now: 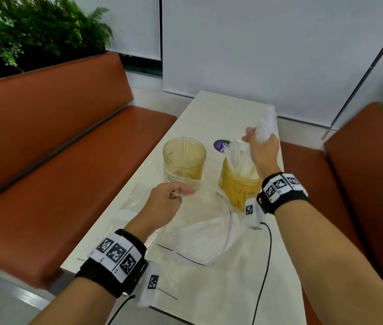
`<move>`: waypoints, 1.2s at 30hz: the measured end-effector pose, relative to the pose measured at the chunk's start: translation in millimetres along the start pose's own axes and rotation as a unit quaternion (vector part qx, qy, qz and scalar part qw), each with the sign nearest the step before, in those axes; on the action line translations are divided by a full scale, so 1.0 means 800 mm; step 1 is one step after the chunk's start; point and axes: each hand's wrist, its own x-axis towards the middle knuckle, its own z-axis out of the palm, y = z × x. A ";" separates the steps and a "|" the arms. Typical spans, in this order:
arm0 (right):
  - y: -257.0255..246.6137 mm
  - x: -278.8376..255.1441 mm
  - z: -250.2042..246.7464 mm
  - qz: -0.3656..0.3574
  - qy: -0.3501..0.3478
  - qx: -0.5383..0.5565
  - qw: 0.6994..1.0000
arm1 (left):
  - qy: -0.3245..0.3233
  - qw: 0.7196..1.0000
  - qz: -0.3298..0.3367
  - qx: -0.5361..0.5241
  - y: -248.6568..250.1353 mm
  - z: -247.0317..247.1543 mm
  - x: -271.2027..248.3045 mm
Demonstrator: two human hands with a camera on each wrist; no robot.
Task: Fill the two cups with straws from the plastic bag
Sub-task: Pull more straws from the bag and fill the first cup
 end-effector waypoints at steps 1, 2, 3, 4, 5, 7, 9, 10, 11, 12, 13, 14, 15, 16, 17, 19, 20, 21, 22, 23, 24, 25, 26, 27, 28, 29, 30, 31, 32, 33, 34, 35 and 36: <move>0.012 -0.003 0.001 0.023 0.004 -0.008 1.000 | 0.002 1.000 0.004 0.009 0.000 -0.002 0.001; 0.019 -0.006 0.001 0.036 0.009 -0.012 0.999 | 0.005 1.000 0.008 0.013 0.000 -0.004 0.001; 0.020 -0.009 0.000 0.037 0.019 -0.013 0.999 | 0.007 1.000 0.010 0.015 0.001 -0.005 0.001; 0.017 -0.011 -0.001 0.023 0.035 -0.017 0.999 | 0.009 1.000 0.010 0.016 0.004 -0.006 0.001; 0.013 -0.012 -0.004 -0.004 0.053 -0.024 0.998 | 0.010 1.000 0.008 0.014 0.006 -0.007 0.000; 0.005 -0.011 -0.007 -0.076 0.077 -0.039 0.993 | 0.011 1.000 0.006 0.008 0.009 -0.006 -0.001; 0.005 -0.011 -0.007 -0.113 0.084 -0.035 0.989 | 0.009 1.000 0.006 0.006 0.011 -0.005 -0.002; 0.011 -0.011 -0.005 -0.114 0.084 -0.037 0.989 | 0.006 1.000 0.006 0.007 0.012 -0.004 -0.002; 0.019 -0.009 -0.005 -0.111 0.080 -0.054 0.989 | 0.003 1.000 0.007 0.007 0.012 -0.004 -0.002; 0.028 -0.007 -0.004 -0.097 0.070 -0.097 0.988 | 0.001 1.000 0.008 0.004 0.013 -0.004 -0.002; 0.037 -0.006 -0.004 -0.079 0.053 -0.149 0.984 | -0.002 1.000 0.008 -0.001 0.013 -0.004 -0.003; 0.043 -0.004 -0.005 -0.061 0.040 -0.186 0.980 | -0.005 1.000 0.008 -0.006 0.013 -0.004 -0.003; 0.044 -0.001 -0.007 -0.057 0.033 -0.191 0.979 | -0.006 1.000 0.008 -0.009 0.013 -0.005 -0.003; 0.036 0.001 -0.010 -0.069 0.034 -0.165 0.983 | -0.008 1.000 0.007 -0.009 0.013 -0.006 -0.002; 0.026 0.005 -0.011 -0.100 0.043 -0.122 0.987 | -0.009 1.000 0.006 -0.007 0.012 -0.006 -0.002; 0.002 0.016 -0.011 -0.196 0.067 -0.128 0.970 | -0.014 1.000 0.001 -0.001 0.012 -0.007 -0.001; -0.006 0.022 -0.009 -0.235 0.057 -0.184 0.953 | -0.017 1.000 -0.001 0.002 0.013 -0.008 0.000; -0.005 0.029 -0.006 -0.260 0.027 -0.251 0.932 | -0.021 1.000 0.002 0.005 0.014 -0.008 -0.001; -0.003 0.033 -0.003 -0.254 -0.029 -0.318 0.913 | -0.025 1.000 0.006 0.008 0.015 -0.009 -0.002; 0.004 0.034 -0.001 -0.218 -0.096 -0.376 0.895 | -0.028 0.999 0.013 0.010 0.016 -0.009 -0.002; 0.009 0.031 0.001 -0.161 -0.154 -0.421 0.879 | -0.026 0.999 0.021 0.012 0.016 -0.010 -0.003; 0.013 0.028 0.003 -0.113 -0.181 -0.457 0.863 | -0.021 0.999 0.030 0.014 0.015 -0.010 -0.002; 0.010 0.023 0.005 -0.098 -0.174 -0.479 0.855 | -0.018 0.999 0.036 0.019 0.014 -0.010 -0.001; 0.004 0.022 0.008 -0.118 -0.140 -0.488 0.853 | -0.013 0.999 0.041 0.026 0.013 -0.010 -0.001; -0.002 0.025 0.013 -0.158 -0.102 -0.480 0.857 | -0.007 0.998 0.045 0.031 0.013 -0.009 0.000; -0.007 0.028 0.018 -0.196 -0.082 -0.461 0.861 | -0.004 0.998 0.048 0.035 0.013 -0.008 -0.001; -0.012 0.031 0.025 -0.215 -0.101 -0.455 0.858 | -0.007 0.998 0.046 0.033 0.014 -0.008 -0.001; -0.011 0.034 0.032 -0.223 -0.145 -0.465 0.845 | -0.012 0.999 0.040 0.029 0.015 -0.008 -0.001; -0.009 0.037 0.038 -0.204 -0.199 -0.480 0.829 | -0.018 0.999 0.038 0.029 0.015 -0.008 -0.002; -0.003 0.039 0.042 -0.176 -0.248 -0.504 0.808 | -0.024 0.998 0.040 0.040 0.015 -0.009 -0.002; -0.002 0.037 0.043 -0.152 -0.274 -0.524 0.792 | -0.029 0.997 0.047 0.059 0.015 -0.010 -0.003; 0.000 0.036 0.041 -0.142 -0.273 -0.528 0.792 | -0.033 0.995 0.056 0.078 0.014 -0.012 -0.002; 0.000 0.034 0.038 -0.146 -0.247 -0.513 0.809 | -0.037 0.993 0.063 0.090 0.014 -0.013 -0.002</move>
